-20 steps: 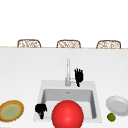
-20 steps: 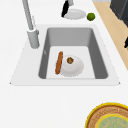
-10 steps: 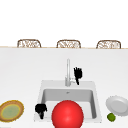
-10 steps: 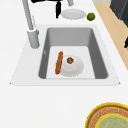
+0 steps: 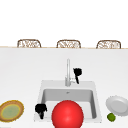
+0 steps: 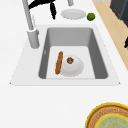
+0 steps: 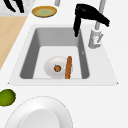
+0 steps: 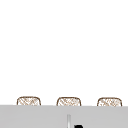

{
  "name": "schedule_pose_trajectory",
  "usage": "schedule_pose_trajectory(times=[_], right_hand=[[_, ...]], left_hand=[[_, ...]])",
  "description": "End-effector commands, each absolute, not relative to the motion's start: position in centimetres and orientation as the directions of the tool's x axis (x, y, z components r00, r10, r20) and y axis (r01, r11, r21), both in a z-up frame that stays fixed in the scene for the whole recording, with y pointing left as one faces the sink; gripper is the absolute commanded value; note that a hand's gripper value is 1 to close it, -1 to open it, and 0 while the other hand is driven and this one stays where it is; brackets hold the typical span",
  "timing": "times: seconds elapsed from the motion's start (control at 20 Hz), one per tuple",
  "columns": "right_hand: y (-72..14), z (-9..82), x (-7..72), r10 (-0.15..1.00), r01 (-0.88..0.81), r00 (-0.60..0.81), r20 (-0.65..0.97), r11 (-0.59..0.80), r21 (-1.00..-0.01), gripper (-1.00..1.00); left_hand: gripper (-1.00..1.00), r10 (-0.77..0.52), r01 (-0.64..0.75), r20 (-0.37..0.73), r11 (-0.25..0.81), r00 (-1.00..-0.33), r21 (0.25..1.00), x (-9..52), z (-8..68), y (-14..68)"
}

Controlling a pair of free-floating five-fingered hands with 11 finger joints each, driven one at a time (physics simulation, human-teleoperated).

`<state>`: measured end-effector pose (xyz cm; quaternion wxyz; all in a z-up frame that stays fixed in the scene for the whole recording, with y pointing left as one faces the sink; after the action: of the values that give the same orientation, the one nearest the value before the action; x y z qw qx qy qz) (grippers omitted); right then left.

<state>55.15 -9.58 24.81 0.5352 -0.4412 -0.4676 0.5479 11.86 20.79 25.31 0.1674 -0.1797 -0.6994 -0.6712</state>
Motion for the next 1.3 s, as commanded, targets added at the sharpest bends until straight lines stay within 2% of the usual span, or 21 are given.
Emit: schedule_pose_trajectory(times=[0.0,0.95,1.25], right_hand=[[-9.6,24.8,56.6,0.999,-0.294,-0.036,-0.015,-0.025,-0.955,-1.00],[-9.7,20.4,67.1,0.997,-0.598,-0.035,-0.075,-0.081,-0.798,-1.00],[-10.9,16.8,70.3,0.998,-0.645,-0.058,-0.015,-0.049,-0.762,-1.00]], left_hand=[[0.00,0.027,0.476,0.475,0.035,-0.879,0.879,11.9,25.3,20.8],[0.00,0.027,0.476,0.475,0.035,-0.879,0.879,11.9,25.3,20.8],[0.00,0.027,0.476,0.475,0.035,-0.879,0.879,11.9,25.3,20.8]])
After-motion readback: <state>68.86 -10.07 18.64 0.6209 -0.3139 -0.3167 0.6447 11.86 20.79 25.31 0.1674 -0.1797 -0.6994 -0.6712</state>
